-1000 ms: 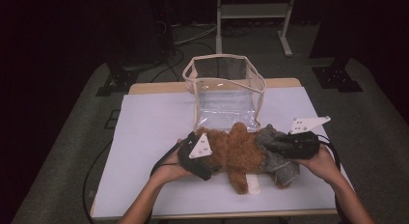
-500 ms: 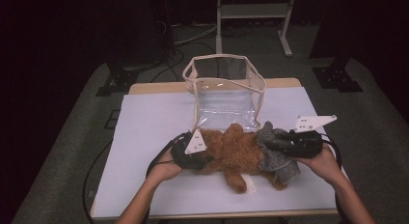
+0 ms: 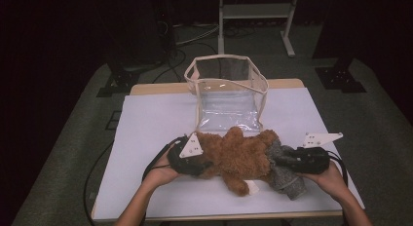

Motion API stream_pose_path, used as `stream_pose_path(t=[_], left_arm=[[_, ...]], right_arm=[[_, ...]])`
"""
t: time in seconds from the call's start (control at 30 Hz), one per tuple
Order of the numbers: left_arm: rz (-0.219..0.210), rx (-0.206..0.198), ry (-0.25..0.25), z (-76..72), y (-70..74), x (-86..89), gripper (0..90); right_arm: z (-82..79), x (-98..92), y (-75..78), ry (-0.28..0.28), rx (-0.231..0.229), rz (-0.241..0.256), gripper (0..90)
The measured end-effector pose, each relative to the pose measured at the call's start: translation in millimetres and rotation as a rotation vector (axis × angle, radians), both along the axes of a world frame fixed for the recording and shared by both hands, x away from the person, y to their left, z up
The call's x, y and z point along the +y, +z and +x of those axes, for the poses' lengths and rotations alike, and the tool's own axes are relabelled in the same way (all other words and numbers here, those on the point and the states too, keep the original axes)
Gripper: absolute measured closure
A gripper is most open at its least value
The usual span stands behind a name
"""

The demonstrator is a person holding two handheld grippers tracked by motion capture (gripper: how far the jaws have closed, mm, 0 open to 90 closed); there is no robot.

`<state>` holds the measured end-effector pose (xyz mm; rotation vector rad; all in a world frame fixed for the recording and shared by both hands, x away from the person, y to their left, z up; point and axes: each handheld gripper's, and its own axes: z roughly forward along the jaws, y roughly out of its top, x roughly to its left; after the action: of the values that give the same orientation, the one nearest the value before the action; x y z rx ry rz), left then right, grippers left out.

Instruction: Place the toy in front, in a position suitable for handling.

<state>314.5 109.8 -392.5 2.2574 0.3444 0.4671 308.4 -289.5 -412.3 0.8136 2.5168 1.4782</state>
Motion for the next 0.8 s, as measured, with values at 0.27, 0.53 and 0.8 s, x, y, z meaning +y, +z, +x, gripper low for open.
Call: stream_pose_path(t=[0.27, 0.53, 0.8], left_arm=[[-0.004, 0.006, -0.007, -2.2, -0.9, -0.6, 35.3], [-0.02, 0.008, -0.031, -6.1, -2.7, 0.0, 34.0], [-0.012, -0.009, -0.053, -11.0, -3.0, -3.7, 33.9]], right_arm=[[2.1, 1.4, 17.6, 0.005, -0.036, 0.02, 67.0], [-2.6, -0.6, 5.7, 0.017, -0.003, -0.03, 67.0], [16.3, 27.8, 49.9, 0.079, -0.076, -0.046, 66.8]])
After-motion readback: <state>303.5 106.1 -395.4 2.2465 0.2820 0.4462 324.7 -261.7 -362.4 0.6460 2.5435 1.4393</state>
